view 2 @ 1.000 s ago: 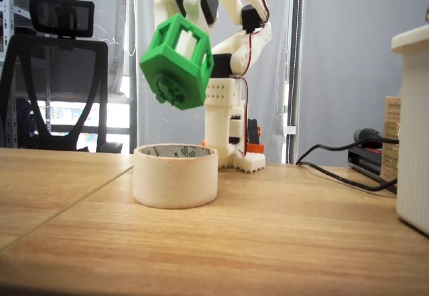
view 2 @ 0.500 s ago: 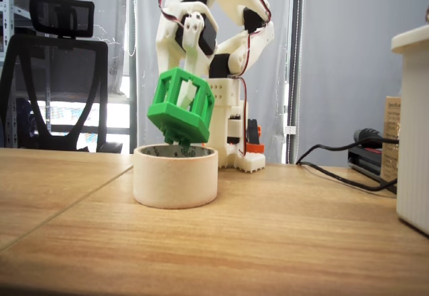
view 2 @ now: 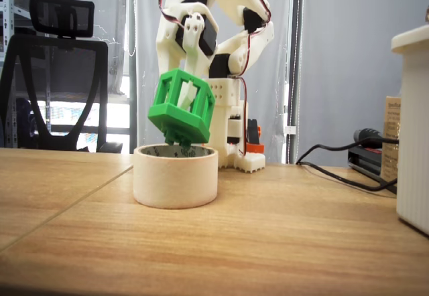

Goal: Grasp a component and put it in the bin.

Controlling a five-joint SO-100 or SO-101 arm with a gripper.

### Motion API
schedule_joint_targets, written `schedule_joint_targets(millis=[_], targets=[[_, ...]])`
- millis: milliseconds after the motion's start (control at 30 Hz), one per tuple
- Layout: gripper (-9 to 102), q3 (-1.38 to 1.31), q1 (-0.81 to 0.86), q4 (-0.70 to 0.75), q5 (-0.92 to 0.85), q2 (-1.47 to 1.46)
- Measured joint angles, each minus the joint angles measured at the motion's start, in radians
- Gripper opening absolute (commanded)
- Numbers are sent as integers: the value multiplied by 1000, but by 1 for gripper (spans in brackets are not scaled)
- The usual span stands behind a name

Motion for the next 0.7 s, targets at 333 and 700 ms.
schedule_joint_targets(millis=[333,700], targets=[[0,0,-2,0,8,-110],[0,0,-2,-6,9,-135]])
